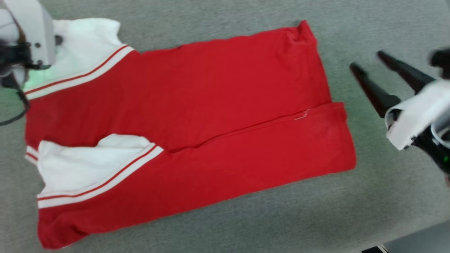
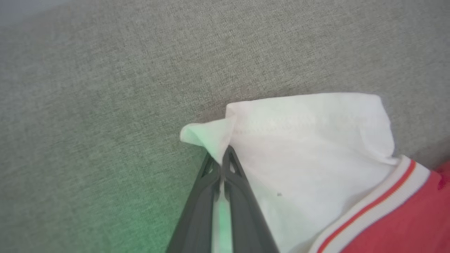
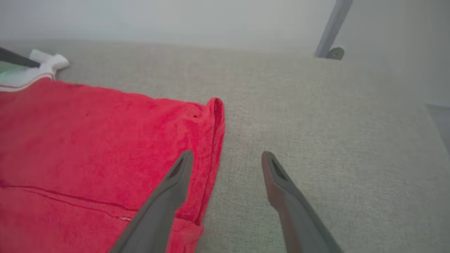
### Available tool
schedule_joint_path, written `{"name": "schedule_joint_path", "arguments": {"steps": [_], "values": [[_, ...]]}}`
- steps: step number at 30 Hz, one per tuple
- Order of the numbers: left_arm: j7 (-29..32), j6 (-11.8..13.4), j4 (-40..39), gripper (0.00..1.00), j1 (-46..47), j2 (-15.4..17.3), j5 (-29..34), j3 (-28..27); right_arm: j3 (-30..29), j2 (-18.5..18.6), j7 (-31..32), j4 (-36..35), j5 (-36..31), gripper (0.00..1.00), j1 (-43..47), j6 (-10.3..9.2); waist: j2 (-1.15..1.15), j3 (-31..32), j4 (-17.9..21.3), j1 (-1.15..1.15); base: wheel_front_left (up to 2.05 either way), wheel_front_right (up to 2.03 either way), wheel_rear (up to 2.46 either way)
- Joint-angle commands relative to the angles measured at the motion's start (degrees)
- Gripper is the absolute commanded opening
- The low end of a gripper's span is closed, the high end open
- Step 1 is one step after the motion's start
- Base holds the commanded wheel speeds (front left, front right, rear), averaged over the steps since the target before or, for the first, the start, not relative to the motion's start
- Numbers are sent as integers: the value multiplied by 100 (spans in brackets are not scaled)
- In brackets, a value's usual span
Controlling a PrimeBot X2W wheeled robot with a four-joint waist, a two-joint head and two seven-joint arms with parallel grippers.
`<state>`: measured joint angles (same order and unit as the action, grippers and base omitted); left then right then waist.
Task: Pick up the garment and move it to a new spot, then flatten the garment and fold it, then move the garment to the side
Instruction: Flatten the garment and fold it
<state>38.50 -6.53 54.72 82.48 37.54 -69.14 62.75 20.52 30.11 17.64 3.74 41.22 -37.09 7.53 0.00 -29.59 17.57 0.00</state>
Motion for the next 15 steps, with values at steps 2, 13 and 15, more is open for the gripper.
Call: {"name": "schedule_joint_path", "arguments": {"steps": [2, 13, 15], "values": [[-3, -59, -28, 0, -209, -230, -66, 76, 294, 64, 625, 198, 132, 100, -395, -8, 0, -56, -214, 0, 0, 0, 0], [-199, -110, -276, 0, 22, -601, 20, 264, 1231, -361, 2148, 2419, -111, 100, -2521, -9, 0, -309, -767, 0, 0, 0, 0], [-233, -112, -355, 0, 47, -661, -5, 294, 1370, -452, 2175, 2851, -210, 100, -2774, -9, 0, -341, -853, 0, 0, 0, 0]]}}
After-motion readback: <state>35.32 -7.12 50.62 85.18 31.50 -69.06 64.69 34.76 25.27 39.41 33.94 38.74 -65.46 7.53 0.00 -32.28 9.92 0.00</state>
